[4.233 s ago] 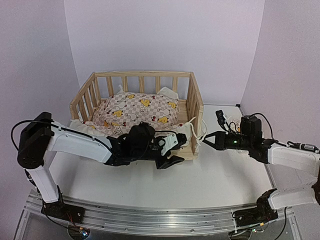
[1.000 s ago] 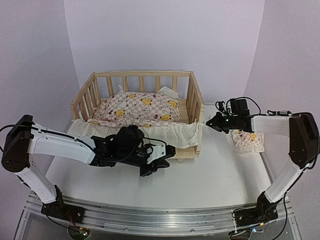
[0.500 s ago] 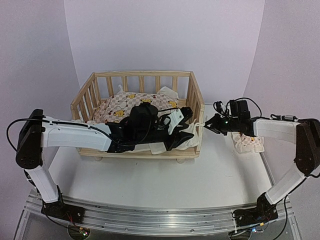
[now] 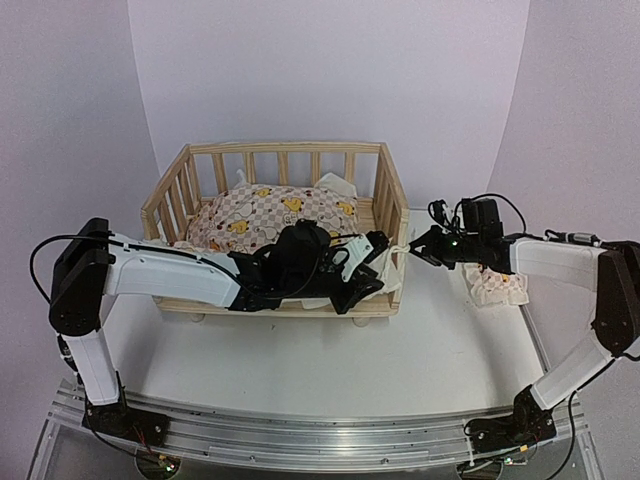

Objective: Set up the pet bed

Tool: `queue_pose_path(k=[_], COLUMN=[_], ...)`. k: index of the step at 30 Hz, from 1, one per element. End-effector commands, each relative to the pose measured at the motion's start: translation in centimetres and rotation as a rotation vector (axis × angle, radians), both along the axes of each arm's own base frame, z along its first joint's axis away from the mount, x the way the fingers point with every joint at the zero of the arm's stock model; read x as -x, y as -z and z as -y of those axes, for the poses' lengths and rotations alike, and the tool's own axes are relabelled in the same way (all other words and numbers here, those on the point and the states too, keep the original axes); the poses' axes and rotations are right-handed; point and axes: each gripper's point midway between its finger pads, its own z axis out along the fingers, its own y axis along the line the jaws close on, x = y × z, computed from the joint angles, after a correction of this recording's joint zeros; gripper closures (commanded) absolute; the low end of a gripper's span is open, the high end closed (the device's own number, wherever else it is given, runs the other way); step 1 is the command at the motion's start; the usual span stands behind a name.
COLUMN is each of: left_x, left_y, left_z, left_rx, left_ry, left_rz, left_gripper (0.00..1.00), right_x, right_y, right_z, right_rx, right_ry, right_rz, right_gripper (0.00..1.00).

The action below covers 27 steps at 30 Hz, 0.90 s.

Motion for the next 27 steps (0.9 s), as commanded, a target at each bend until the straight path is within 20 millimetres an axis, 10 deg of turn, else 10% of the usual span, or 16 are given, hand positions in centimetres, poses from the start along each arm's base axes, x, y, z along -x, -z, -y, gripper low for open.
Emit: queue_pose_path(k=[1, 11, 15, 27], left_x=[0.4, -0.1, 0.2, 6.5], left_y=[-2.2, -1.6, -2.0, 3.6], left_z=[1.1, 1.7, 2.0, -1.8], left_rx=[0.055, 0.057, 0.076, -0.066], left_ry=[0.028, 0.022, 0.047, 0.317], left_rz=[-0.006, 0.0, 0.009, 0.015], left_gripper=[0.85, 0.79, 0.99, 1.0], right_x=[0.0, -0.1, 0.0, -2.9], right_y=[-2.4, -2.8, -2.3, -1.9], right_z=[-0.3, -0.5, -0.6, 1.7], right_rx=[-0.028, -0.032, -0.031, -0.018], right_ry=[-0.01, -0.022, -0.026, 0.101], right_rz=[0.066, 0.075, 0.065, 0.044], right_gripper=[1.0, 1.0, 1.0, 1.0])
